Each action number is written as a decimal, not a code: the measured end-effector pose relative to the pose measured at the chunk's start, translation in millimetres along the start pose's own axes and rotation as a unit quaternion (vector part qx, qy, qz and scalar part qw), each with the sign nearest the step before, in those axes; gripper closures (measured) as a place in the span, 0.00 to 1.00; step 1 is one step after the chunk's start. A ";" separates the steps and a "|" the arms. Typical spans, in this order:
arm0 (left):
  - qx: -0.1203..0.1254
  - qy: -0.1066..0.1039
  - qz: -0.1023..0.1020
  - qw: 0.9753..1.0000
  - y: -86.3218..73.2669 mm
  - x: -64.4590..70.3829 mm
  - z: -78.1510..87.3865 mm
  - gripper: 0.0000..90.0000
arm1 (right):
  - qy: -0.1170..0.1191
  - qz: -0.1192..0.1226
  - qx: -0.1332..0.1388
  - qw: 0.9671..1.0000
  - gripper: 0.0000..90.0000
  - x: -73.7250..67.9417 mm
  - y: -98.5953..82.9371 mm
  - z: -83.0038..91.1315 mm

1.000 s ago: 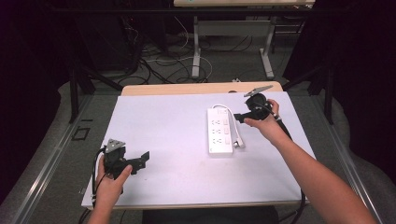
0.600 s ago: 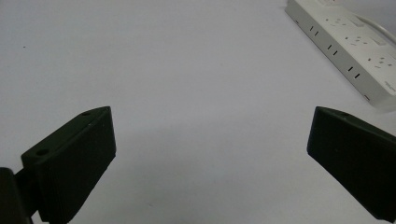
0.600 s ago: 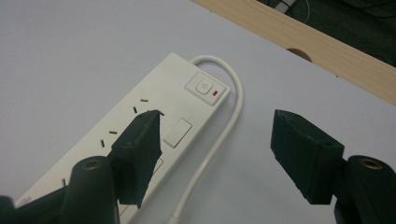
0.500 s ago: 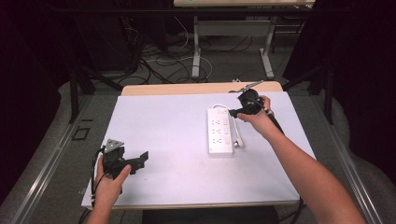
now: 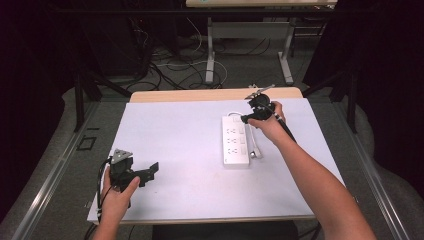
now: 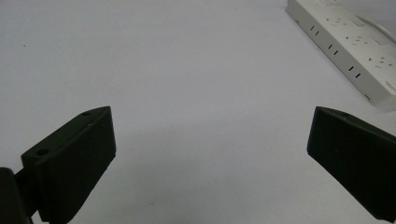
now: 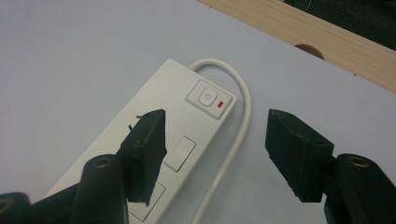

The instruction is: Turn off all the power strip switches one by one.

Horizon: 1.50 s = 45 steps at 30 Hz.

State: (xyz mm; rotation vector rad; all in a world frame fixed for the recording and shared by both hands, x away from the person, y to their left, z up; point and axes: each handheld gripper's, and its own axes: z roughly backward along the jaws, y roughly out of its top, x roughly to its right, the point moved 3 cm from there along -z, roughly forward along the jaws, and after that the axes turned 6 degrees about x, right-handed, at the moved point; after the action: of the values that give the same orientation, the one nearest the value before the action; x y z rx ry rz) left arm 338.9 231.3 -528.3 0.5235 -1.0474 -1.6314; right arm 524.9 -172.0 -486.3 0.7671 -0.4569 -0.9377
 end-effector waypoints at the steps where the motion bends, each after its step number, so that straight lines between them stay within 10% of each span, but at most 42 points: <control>1: 0.000 0.000 0.000 1.000 0.0 -0.1 0.1 0.01 | -0.002 -0.003 -0.001 1.000 0.44 0.4 0.6 -1.3; 33: 0.004 0.014 0.008 1.000 -5.9 -6.3 4.0 0.01 | -0.005 -0.035 -0.015 0.999 0.98 9.9 0.6 -48.3; 45: 0.002 0.022 0.015 1.000 -10.4 -10.0 11.1 0.02 | -0.007 -0.043 -0.020 0.999 1.00 12.6 -2.9 -60.7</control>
State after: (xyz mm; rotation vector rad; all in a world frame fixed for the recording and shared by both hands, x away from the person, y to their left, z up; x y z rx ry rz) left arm 328.0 245.1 -533.1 0.5430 -1.0211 -1.5852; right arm 569.5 -160.4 -527.9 0.7489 -0.4176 -1.0300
